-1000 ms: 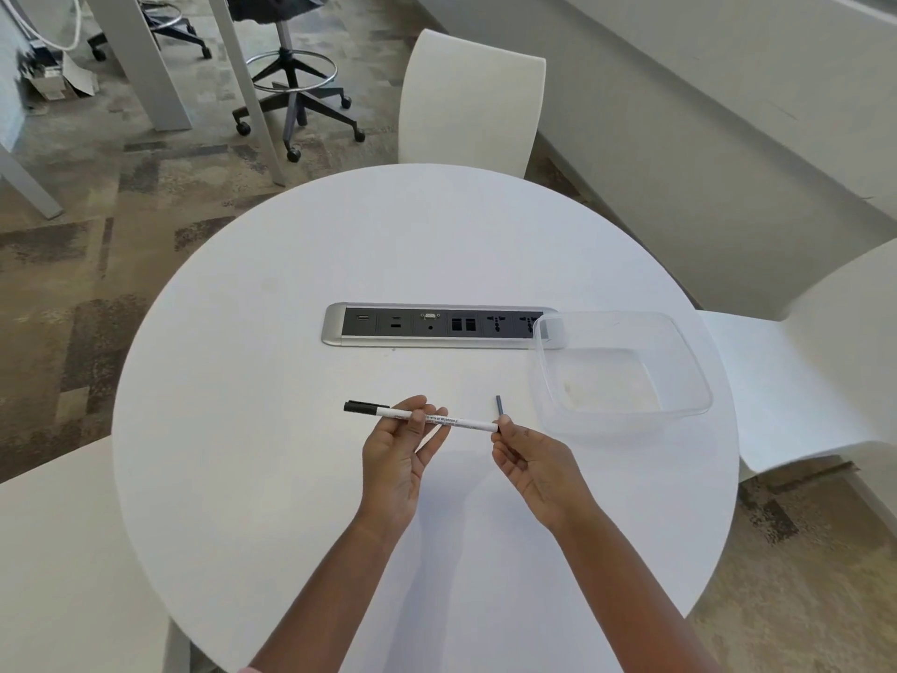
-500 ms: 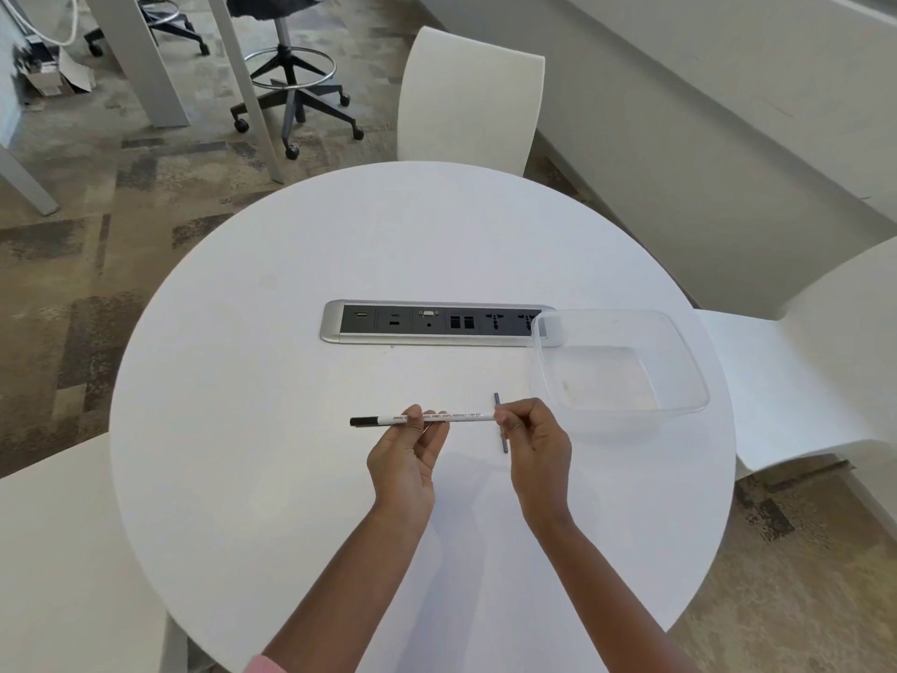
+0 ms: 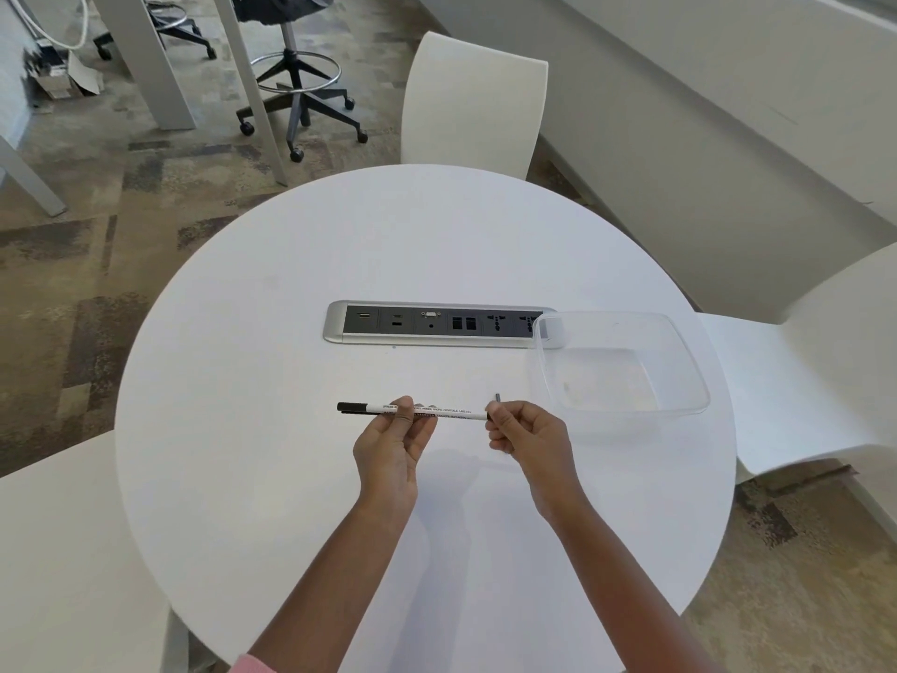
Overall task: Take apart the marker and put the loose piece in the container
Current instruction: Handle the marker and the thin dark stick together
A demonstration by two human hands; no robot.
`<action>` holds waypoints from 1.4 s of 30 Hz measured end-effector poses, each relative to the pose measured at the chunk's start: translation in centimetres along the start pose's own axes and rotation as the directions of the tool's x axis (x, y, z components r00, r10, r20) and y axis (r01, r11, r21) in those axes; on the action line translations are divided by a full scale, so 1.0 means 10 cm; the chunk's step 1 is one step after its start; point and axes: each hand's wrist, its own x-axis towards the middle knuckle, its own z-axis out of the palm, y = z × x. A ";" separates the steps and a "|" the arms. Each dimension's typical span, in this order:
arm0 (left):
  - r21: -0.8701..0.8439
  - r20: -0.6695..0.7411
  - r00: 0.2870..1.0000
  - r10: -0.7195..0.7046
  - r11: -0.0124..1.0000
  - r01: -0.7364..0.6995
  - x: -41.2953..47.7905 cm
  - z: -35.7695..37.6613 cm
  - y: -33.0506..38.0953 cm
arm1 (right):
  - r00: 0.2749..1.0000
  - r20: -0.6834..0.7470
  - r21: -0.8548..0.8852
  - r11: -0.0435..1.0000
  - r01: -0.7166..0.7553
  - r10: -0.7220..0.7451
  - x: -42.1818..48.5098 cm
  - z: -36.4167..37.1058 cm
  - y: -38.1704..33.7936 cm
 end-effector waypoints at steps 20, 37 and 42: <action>-0.052 -0.038 0.995 -0.089 0.995 0.087 -0.05 -0.03 -0.04 | 0.759 0.225 -0.564 0.554 0.613 -0.610 0.00 -0.19 0.13; 0.037 -0.019 1.000 -0.024 0.999 0.025 -0.06 -0.02 0.00 | 0.987 0.072 -0.200 0.967 0.157 -0.145 -0.05 -0.16 0.05; 0.031 -0.028 0.998 -0.053 0.998 0.054 -0.05 -0.02 -0.01 | 0.956 0.125 -0.356 0.887 0.294 -0.266 -0.04 -0.22 0.06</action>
